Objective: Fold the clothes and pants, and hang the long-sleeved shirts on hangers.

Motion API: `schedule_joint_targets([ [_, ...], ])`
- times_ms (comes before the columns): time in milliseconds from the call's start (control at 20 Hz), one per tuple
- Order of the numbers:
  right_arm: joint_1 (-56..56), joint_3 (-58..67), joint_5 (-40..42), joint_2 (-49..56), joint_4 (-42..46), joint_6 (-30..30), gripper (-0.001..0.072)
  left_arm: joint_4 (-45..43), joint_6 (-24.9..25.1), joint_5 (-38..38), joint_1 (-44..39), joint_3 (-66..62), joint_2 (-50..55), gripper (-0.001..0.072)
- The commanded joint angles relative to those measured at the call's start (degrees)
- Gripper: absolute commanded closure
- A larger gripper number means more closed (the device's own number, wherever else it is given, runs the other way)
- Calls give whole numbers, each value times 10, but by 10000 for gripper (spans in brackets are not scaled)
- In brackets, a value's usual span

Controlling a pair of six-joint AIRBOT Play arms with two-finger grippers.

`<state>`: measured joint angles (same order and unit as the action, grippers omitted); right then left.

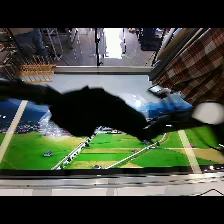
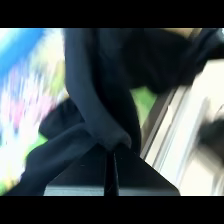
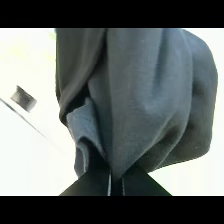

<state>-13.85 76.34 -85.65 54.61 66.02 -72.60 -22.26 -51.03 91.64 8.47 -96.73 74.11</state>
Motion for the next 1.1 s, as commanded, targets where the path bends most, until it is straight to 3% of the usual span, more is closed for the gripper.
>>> schedule_joint_targets([
  [0,2,82,-63,-130,-46,-18,700,179,-37,12,78,-42,-94,700],
  [200,3,89,-73,-159,-21,-35,700,127,-68,11,91,-42,-107,700],
  [450,3,70,-58,23,32,-28,700,-37,-107,0,-23,-42,35,699],
  [600,17,43,46,193,38,-33,699,-101,-134,-88,-78,-42,188,700],
  [700,79,48,154,307,16,-96,698,-87,-169,-201,-79,-42,280,696],
  [750,122,52,184,352,-24,-127,656,-72,-169,-236,-74,-42,311,579],
  [800,162,52,189,379,-79,-114,357,-62,-169,-253,-63,-42,334,274],
  [850,200,52,179,393,-123,-82,167,-62,-166,-256,-50,-42,345,123],
  [900,229,50,166,395,-133,-63,216,-77,-155,-246,-31,-42,349,123],
  [1050,296,31,85,390,-113,-19,212,-211,-178,-181,24,-42,345,123],
])
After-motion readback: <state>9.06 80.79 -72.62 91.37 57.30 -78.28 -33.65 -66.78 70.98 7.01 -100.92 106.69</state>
